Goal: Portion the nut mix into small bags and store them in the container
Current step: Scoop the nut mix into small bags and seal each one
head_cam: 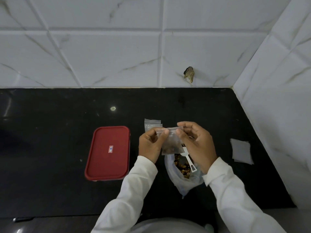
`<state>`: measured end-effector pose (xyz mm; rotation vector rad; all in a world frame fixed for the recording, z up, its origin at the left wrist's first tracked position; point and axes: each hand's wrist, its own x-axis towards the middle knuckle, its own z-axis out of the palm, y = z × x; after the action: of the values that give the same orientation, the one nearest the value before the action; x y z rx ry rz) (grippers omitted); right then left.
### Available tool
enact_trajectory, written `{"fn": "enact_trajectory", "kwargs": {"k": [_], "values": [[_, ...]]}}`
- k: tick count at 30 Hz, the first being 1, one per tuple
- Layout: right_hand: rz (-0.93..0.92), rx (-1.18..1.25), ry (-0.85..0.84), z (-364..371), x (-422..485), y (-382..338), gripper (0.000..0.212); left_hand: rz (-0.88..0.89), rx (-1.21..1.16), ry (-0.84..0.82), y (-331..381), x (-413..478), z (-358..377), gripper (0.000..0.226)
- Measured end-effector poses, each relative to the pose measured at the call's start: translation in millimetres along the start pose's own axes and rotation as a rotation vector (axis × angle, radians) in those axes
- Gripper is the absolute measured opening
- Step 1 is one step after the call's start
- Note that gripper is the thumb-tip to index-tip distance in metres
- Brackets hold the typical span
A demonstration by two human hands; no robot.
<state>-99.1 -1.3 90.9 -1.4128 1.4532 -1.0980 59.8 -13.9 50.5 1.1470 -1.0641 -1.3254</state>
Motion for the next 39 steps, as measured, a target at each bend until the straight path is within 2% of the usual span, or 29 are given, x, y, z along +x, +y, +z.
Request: {"fn": "enact_trajectory", "kwargs": {"k": [7,13,15,19,22,25,33,37,39], "values": [[0.149,0.048,0.001,6.8,-1.5,10.6,0.011,-0.077,0.041,0.011,-1.3,0.1,4.2,0.008],[0.095,-0.036,0.057,19.4,-5.8,16.4,0.014,-0.036,0.119,-0.052,-2.4,-0.1,4.9,0.011],[0.064,-0.069,0.096,25.0,-8.9,20.9,0.014,-0.066,0.131,-0.040,-2.9,-0.3,3.1,0.002],[0.106,-0.032,0.191,35.8,-12.7,26.2,0.014,-0.122,0.199,0.062,-1.5,-1.7,7.6,0.004],[0.183,0.089,0.259,39.8,-14.1,22.3,0.013,-0.239,0.103,0.130,1.1,-1.3,10.1,0.013],[0.249,0.210,0.314,40.2,-15.9,18.8,0.012,-0.309,-0.014,0.107,-1.1,-0.6,5.6,0.010],[0.308,0.260,0.315,41.7,-16.3,23.3,0.013,-0.303,0.011,0.186,-1.4,-3.6,6.0,0.002],[0.285,0.297,0.426,46.0,-15.7,22.8,0.012,-0.375,-0.116,0.160,-4.2,-7.1,8.0,0.017],[0.261,0.282,0.441,46.6,-16.6,25.2,0.011,-0.357,-0.130,0.188,-4.6,-7.3,7.8,0.016]]}}
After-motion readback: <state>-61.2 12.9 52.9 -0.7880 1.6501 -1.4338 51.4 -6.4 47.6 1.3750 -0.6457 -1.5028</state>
